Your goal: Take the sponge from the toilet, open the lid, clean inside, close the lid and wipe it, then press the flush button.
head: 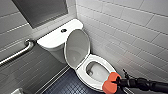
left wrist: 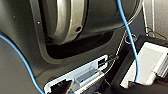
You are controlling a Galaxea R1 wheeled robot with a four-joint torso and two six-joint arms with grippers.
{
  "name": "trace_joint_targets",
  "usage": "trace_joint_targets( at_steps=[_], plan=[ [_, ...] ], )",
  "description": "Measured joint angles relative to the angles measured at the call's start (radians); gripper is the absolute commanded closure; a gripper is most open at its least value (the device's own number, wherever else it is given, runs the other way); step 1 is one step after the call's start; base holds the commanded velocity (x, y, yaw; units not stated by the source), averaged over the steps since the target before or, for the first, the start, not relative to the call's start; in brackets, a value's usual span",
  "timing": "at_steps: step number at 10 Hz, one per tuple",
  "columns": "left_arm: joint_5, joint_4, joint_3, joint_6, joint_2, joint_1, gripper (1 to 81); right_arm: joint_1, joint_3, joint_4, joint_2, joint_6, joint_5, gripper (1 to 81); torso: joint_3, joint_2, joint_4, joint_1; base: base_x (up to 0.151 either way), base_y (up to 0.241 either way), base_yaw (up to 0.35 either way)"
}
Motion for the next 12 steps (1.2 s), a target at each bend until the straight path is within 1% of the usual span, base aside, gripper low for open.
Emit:
trace_joint_targets(
  at_steps=[2,3,4,5,6,7,8,10,12],
  plan=[
    [0.0,0.0,0.0,0.001,0.0,0.0,1.0,-0.019,0.064,0.0,-0.057,0.006,-0.013,81.1,0.0,0.0,0.0,0.0,0.0,0.0,0.0],
    [0.001,0.0,0.0,0.012,0.0,0.0,1.0,-0.029,0.094,-0.009,-0.06,0.01,-0.017,81.1,0.0,0.0,0.0,0.0,0.0,0.0,0.0],
    [0.0,0.0,0.0,0.018,0.0,0.0,1.0,-0.034,0.105,-0.031,-0.047,0.01,-0.029,81.1,0.0,0.0,0.0,0.0,0.0,0.0,0.0],
    [0.001,0.0,0.0,0.018,0.0,0.0,1.0,-0.027,0.105,-0.075,-0.016,0.011,-0.067,81.1,0.0,0.0,0.0,0.0,0.0,0.0,0.0],
    [0.0,0.0,0.0,0.019,0.0,0.0,1.0,-0.016,0.104,-0.098,0.01,0.011,-0.091,81.1,0.0,0.0,0.0,0.0,0.0,0.0,0.0],
    [0.0,0.0,0.0,0.019,0.0,0.0,1.0,0.029,0.09,-0.146,0.089,0.01,-0.15,81.1,0.0,0.0,0.0,0.0,0.0,0.0,0.0],
    [0.0,0.0,0.0,0.018,0.0,0.0,1.0,0.067,0.066,-0.17,0.151,0.01,-0.188,81.1,0.0,0.0,0.0,0.0,0.0,0.0,0.0],
    [0.0,0.0,0.0,0.018,-0.004,0.0,1.0,0.129,-0.006,-0.2,0.258,0.003,-0.246,81.1,0.0,0.0,0.0,0.0,0.0,0.0,0.0],
    [0.0,0.0,-0.001,0.018,-0.003,0.0,1.0,0.183,-0.096,-0.214,0.329,0.0,-0.273,81.1,0.0,0.0,0.0,0.0,0.0,0.0,0.0]
  ],
)
